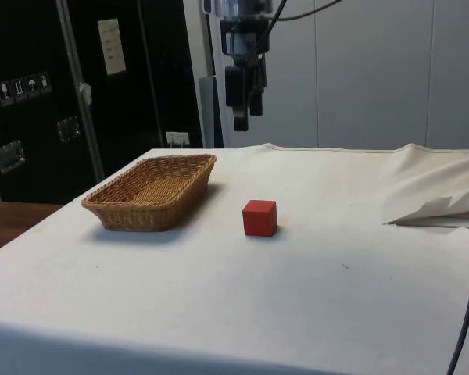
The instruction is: Pick up the cube and place it into the basket.
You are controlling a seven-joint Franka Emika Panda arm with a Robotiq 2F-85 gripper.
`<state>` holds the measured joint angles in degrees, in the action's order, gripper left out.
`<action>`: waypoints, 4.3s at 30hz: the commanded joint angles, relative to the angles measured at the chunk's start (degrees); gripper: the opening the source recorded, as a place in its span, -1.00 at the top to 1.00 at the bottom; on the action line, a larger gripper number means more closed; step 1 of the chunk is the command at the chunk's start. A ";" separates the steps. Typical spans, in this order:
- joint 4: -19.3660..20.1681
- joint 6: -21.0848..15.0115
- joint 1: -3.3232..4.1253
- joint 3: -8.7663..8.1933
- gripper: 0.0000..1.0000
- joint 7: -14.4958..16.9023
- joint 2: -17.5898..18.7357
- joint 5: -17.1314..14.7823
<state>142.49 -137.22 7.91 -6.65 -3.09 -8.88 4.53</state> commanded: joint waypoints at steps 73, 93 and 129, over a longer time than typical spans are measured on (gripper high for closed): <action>-0.46 -10.94 -0.11 -1.72 -1.00 0.11 19.14 -3.78; -0.63 -14.73 0.63 -0.80 -1.00 -1.09 21.89 -3.38; -0.86 -21.54 0.74 0.52 -1.00 -1.15 27.50 -3.27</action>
<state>141.64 -158.71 8.59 -6.07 -4.13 18.56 1.20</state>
